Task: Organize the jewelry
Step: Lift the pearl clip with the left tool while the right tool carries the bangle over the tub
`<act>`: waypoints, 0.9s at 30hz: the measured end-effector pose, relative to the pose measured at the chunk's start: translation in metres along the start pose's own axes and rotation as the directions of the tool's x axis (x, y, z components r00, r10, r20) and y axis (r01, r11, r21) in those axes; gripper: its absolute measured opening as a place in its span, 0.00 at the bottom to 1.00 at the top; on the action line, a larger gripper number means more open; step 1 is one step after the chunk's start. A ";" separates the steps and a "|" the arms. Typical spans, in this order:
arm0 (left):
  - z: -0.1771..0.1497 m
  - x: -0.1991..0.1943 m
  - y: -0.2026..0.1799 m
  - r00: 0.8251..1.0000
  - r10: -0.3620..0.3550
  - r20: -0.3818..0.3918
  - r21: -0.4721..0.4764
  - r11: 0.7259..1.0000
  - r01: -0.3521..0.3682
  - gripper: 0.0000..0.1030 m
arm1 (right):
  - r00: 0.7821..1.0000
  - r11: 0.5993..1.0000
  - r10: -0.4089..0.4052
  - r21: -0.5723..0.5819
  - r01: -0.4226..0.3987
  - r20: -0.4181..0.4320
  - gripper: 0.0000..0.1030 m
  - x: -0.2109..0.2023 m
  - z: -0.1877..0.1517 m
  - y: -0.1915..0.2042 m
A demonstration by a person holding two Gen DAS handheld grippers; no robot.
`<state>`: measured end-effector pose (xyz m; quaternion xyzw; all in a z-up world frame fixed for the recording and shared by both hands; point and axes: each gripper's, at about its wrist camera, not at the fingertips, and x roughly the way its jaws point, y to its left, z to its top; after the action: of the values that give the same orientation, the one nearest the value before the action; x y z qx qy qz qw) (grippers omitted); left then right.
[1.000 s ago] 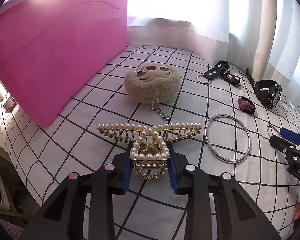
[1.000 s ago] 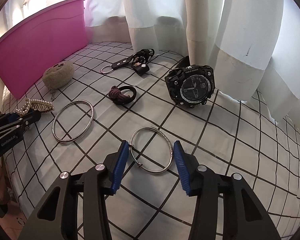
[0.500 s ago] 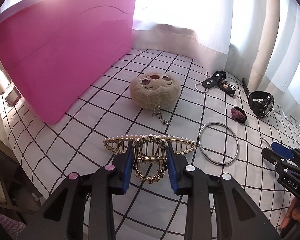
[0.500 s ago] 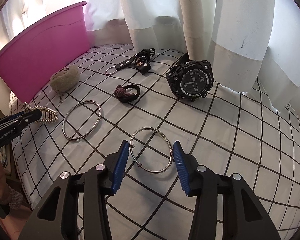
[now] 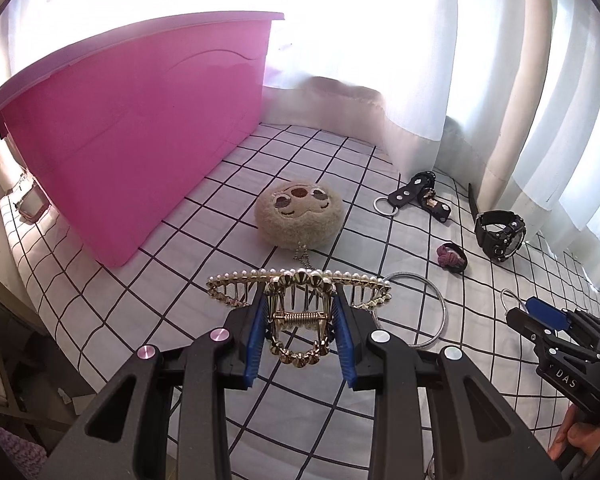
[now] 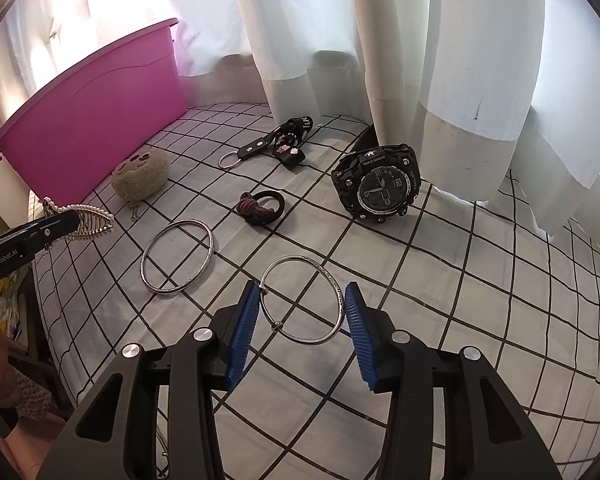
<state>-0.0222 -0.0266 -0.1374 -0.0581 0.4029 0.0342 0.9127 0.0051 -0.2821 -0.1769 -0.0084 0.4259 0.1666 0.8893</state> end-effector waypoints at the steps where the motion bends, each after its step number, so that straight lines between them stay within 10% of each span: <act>1: 0.002 -0.002 -0.001 1.000 0.000 0.004 0.000 1.000 0.000 0.29 | 1.000 1.000 0.002 -0.002 -0.002 0.002 0.42 -0.002 0.001 0.001; 27: 0.058 -0.108 -0.017 0.988 0.024 0.151 -0.098 0.995 -0.009 0.29 | 0.968 0.976 0.181 -0.155 -0.154 0.172 0.42 -0.080 0.090 0.026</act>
<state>-0.0506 -0.0375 -0.0171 -0.0962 0.3307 0.0655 0.9365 0.0185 -0.2671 -0.0560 -0.0193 0.3279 0.2708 0.9048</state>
